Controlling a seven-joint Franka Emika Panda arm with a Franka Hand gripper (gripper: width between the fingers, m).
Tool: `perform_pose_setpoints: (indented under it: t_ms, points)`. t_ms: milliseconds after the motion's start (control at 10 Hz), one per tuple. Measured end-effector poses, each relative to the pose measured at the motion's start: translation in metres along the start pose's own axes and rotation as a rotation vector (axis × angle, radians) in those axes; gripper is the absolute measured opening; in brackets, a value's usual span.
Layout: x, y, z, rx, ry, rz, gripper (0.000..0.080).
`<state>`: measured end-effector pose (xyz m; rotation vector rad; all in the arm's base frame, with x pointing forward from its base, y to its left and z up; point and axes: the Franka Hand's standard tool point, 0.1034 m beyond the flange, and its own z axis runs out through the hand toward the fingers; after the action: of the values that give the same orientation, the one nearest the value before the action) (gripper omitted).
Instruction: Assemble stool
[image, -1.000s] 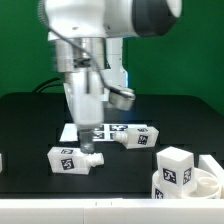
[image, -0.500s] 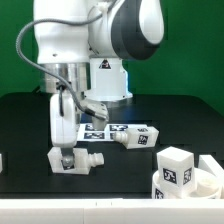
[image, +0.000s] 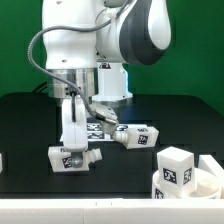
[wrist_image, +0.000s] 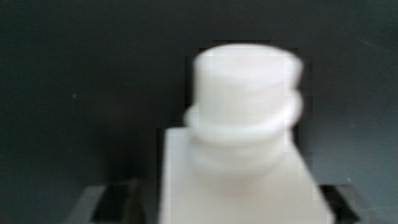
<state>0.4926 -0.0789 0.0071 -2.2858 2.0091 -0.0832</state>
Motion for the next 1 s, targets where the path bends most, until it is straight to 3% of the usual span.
perform_pose_setpoints:
  t_ms: [100, 400, 800, 1000]
  points:
    - [0.002, 0.001, -0.001, 0.0, 0.001, -0.124, 0.0331]
    - [0.023, 0.024, -0.017, 0.002, -0.006, -0.73, 0.0331]
    - [0.025, 0.028, -0.016, -0.017, -0.004, -1.027, 0.0333]
    - [0.023, 0.033, -0.013, -0.044, -0.017, -1.297, 0.0333]
